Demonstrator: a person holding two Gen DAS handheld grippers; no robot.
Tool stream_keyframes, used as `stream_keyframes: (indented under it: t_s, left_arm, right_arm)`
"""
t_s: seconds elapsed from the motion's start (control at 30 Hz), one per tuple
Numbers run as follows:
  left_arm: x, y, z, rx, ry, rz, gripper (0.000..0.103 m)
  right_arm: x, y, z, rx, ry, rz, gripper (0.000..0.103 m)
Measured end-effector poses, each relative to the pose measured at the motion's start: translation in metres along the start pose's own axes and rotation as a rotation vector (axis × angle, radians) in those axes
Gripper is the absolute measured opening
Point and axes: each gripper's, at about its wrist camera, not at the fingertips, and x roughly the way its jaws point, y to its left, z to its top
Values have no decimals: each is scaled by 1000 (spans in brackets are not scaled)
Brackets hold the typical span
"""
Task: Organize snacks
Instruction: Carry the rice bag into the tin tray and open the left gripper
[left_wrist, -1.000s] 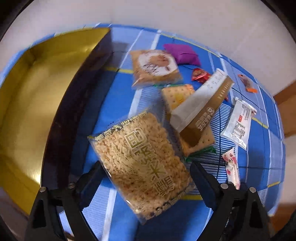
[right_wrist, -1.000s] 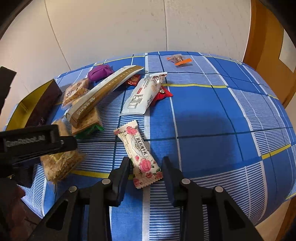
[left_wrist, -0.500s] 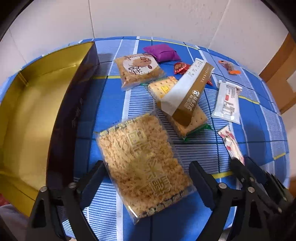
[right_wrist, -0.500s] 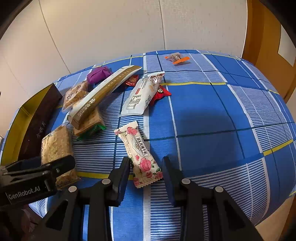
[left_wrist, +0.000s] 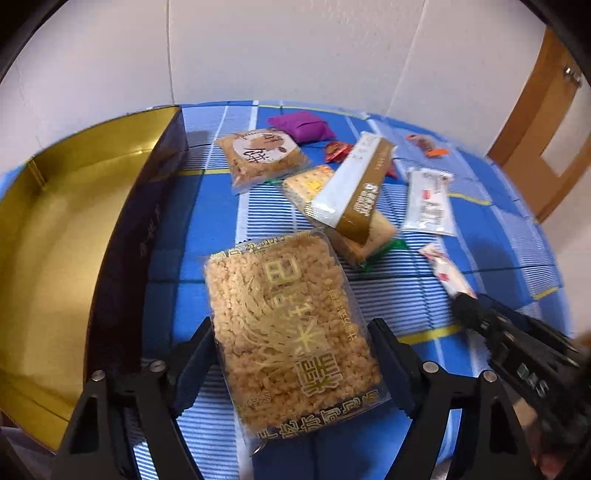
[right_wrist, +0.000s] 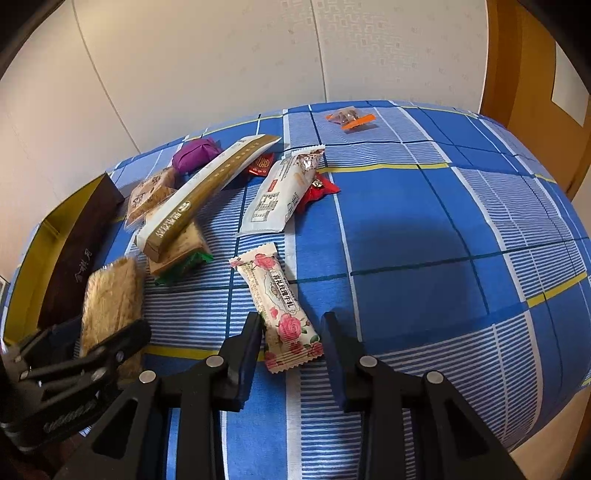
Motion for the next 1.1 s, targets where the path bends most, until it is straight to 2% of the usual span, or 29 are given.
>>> stream_keyframes:
  t_s: [0.13,0.27,0.4,0.57,0.77,0.9,1.1]
  left_arm:
    - [-19,2,-11,24,-41,-67,78]
    - [-25,-2,-10,56,-67,-97,78]
    - [-32,4,-5,20,-75,-168,78]
    - [-52,8,5,24,-118,-194,78]
    - [-70,39,24,3,-153,-164,78]
    - [-69,79,41,-37,-156,-90,78]
    - [-58,150,66,-112,-110,16,78]
  right_arm:
    - [0,-5,1,41,-1,63,33]
    - [1,-3,1,34,-4,54,33]
    - [2,-1,1,24,-8,45,33]
    - [2,4,0,6,-10,44,33]
    - [3,6,0,3,-12,34,33]
    - [3,7,0,3,-16,29,33]
    - [4,12,-1,-25,-24,0,33]
